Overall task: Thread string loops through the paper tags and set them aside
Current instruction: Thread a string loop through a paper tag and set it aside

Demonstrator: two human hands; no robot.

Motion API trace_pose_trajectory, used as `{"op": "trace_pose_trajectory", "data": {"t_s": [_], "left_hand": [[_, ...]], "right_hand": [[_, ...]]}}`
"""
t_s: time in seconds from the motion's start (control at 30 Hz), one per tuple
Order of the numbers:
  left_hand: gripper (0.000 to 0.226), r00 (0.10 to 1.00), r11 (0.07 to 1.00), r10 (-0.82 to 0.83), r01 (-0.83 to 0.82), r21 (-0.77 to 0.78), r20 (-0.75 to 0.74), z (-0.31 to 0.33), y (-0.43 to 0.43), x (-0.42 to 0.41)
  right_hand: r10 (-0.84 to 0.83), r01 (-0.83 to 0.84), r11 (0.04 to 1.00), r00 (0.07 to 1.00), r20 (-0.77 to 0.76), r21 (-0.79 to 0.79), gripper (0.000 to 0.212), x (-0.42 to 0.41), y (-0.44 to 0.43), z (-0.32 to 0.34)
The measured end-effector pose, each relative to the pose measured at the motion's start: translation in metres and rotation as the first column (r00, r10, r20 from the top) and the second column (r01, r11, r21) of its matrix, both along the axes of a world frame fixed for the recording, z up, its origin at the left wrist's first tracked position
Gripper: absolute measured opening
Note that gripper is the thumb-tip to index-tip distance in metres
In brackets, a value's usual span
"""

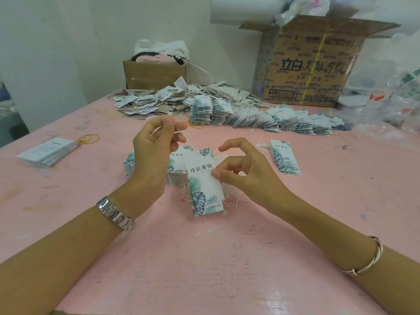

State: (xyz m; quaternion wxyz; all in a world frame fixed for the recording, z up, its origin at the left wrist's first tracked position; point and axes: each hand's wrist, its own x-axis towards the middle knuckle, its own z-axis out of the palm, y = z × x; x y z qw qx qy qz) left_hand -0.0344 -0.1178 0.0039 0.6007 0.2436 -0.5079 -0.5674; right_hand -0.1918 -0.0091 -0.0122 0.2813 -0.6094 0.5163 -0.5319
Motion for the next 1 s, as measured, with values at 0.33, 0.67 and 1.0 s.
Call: {"op": "trace_pose_trajectory", "data": {"t_s": [0.33, 0.67, 1.0], "left_hand": [[0.01, 0.995, 0.994, 0.085, -0.083, 0.067, -0.041, -0.005, 0.0, 0.0], [0.017, 0.968, 0.997, 0.055, -0.038, -0.074, 0.243, -0.016, 0.006, -0.004], [0.004, 0.962, 0.98, 0.008, 0.048, -0.196, 0.274, -0.024, 0.009, -0.007]], "right_hand": [[0.04, -0.044, 0.999, 0.967, 0.253, 0.013, 0.012, -0.012, -0.006, 0.002], [-0.221, 0.221, 0.974, 0.902, 0.37, 0.043, 0.017, -0.073, -0.015, 0.016], [-0.712, 0.713, 0.7, 0.69, -0.132, -0.045, 0.016, -0.162, -0.02, -0.006]]}}
